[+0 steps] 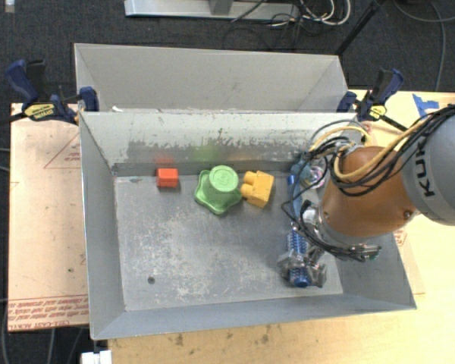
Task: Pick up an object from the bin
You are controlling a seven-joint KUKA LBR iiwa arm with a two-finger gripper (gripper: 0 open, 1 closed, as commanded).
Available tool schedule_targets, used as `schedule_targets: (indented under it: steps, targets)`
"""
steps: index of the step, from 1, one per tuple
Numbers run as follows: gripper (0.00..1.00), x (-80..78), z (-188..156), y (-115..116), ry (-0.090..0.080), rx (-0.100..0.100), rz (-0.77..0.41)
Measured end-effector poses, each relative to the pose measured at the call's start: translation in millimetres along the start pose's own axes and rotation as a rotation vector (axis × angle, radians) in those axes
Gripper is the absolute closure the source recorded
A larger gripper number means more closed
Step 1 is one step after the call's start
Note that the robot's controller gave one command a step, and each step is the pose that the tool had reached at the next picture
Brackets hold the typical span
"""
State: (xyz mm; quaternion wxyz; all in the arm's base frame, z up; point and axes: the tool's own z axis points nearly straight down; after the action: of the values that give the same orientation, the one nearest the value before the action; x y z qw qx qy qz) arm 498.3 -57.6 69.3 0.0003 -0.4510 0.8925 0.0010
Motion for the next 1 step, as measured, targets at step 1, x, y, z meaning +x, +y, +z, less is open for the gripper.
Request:
schedule_targets:
  steps: [1]
  targets:
    - [1.00,6.5,-112.4,-7.9,-0.003,0.007,-0.023]
